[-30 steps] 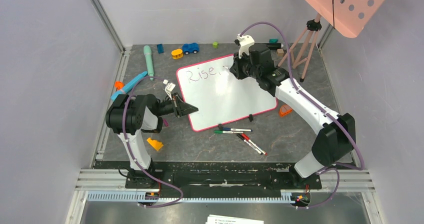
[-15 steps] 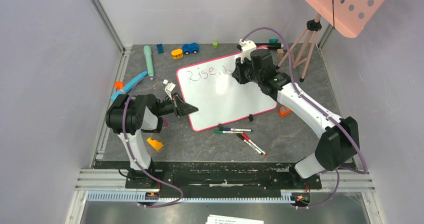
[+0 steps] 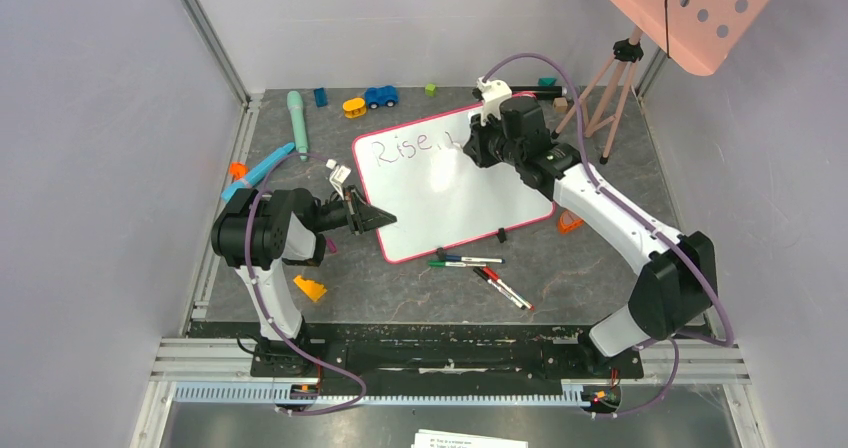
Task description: Write a sentence on the whiteboard
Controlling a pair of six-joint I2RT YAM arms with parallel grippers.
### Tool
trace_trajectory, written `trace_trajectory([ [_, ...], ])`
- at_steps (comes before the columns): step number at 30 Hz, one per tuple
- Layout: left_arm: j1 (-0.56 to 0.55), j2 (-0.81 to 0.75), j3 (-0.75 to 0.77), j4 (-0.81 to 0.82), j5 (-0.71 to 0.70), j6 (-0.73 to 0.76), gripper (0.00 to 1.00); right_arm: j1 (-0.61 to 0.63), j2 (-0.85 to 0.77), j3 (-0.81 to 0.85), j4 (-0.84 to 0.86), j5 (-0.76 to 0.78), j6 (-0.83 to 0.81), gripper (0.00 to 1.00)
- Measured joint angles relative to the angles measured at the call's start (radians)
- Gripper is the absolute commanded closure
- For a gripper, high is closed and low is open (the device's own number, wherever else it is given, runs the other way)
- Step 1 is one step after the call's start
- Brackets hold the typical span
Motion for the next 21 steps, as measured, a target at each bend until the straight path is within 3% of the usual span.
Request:
trace_trajectory([
  [21,0.0,0.0,-0.002,-0.003,-0.003,-0.001,0.95,-0.002,0.047,0.087,-0.022,0.013,-0.003,1.0],
])
